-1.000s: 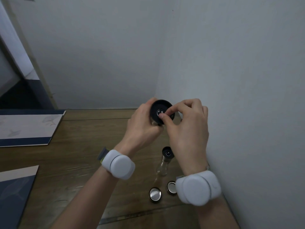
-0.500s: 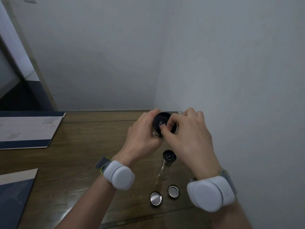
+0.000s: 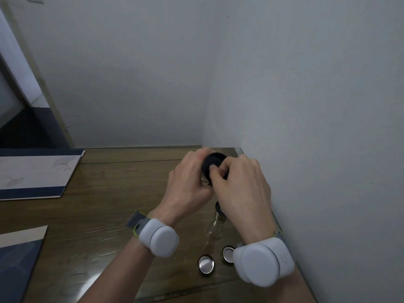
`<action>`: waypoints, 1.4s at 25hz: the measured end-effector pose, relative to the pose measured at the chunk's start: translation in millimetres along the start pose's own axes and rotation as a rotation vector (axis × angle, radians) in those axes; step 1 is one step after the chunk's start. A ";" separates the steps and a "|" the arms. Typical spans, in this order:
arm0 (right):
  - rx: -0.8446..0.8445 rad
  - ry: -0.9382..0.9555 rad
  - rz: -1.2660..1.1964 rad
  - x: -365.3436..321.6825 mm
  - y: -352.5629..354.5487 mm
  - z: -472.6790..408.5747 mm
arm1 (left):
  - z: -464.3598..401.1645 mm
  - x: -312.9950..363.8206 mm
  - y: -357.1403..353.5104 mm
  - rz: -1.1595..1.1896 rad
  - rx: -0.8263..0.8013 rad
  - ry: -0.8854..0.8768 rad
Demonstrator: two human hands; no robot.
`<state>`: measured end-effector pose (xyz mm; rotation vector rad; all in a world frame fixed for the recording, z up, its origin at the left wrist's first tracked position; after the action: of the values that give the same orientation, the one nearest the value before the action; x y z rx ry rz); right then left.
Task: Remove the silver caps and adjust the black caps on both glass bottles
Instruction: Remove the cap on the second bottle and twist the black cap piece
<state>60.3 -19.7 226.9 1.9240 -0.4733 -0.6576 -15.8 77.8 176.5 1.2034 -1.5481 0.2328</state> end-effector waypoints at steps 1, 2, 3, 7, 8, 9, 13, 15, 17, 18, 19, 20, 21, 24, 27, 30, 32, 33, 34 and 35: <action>-0.006 0.013 0.000 1.5 0.3 -0.1 | 0.5 0.9 -0.3 0.002 -0.015 -0.008; -0.021 0.036 0.003 2.9 0.5 -0.7 | 0.9 1.2 0.0 0.006 -0.030 -0.008; -0.044 0.069 0.010 4.1 0.5 -1.8 | 1.2 0.6 0.3 0.009 -0.046 0.001; -0.150 0.238 0.021 8.5 3.6 -9.4 | 2.3 -3.9 -2.3 0.022 -0.181 0.031; -0.165 0.277 0.017 8.5 5.6 -10.6 | 2.6 -3.3 -3.9 0.034 -0.231 0.035; -0.168 0.314 0.012 7.6 8.2 -11.4 | 2.9 -2.3 -5.3 0.045 -0.275 0.039; -0.142 0.403 -0.047 0.0 14.6 -8.3 | 3.4 4.2 -7.3 0.069 -0.344 0.050; -0.133 0.391 -0.102 0.4 16.7 -6.9 | 4.6 8.0 -6.6 0.085 -0.350 0.041; -0.130 0.356 -0.145 3.8 17.3 -7.2 | 6.3 10.4 -5.4 0.100 -0.340 0.043; -0.130 0.329 -0.175 6.1 17.0 -8.1 | 6.7 11.0 -4.6 0.109 -0.326 0.047; -0.129 0.299 -0.216 8.2 16.5 -9.1 | 7.0 10.8 -3.6 0.118 -0.308 0.054; -0.124 0.270 -0.258 9.7 16.0 -9.4 | 7.1 10.4 -2.9 0.125 -0.291 0.061; -0.111 0.243 -0.292 10.5 15.7 -9.3 | 6.9 9.9 -1.9 0.125 -0.274 0.068; -0.054 0.197 -0.308 11.2 14.0 -6.2 | 6.4 7.7 1.1 0.111 -0.245 0.083; -0.037 0.182 -0.292 10.6 10.7 -4.2 | 7.0 4.7 3.5 0.101 -0.231 0.090; -0.008 0.122 -0.307 13.3 8.7 -1.4 | 8.1 3.6 4.4 0.104 -0.209 0.087; 0.046 0.054 -0.318 15.7 8.7 3.8 | 7.8 2.9 4.5 0.112 -0.185 0.087; 0.081 0.019 -0.310 16.6 9.2 7.3 | 7.8 2.2 4.6 0.117 -0.172 0.086; 0.113 -0.009 -0.297 16.9 9.6 10.7 | 8.2 1.6 4.8 0.120 -0.159 0.086; 0.135 -0.027 -0.285 16.5 9.5 13.7 | 8.9 0.8 5.2 0.120 -0.147 0.088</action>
<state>64.1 -42.9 226.8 2.1350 -0.2667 -0.8546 -25.2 73.6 176.1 0.9751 -1.5343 0.2429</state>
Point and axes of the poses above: each hand's wrist, its own z-axis away from the middle knuckle, its own y-axis out of the back of the hand, x = y × z, the point moved 9 cm from there along -z, towards the middle knuckle, and after that the axes turned 12 degrees about z, right-handed, at the moved point
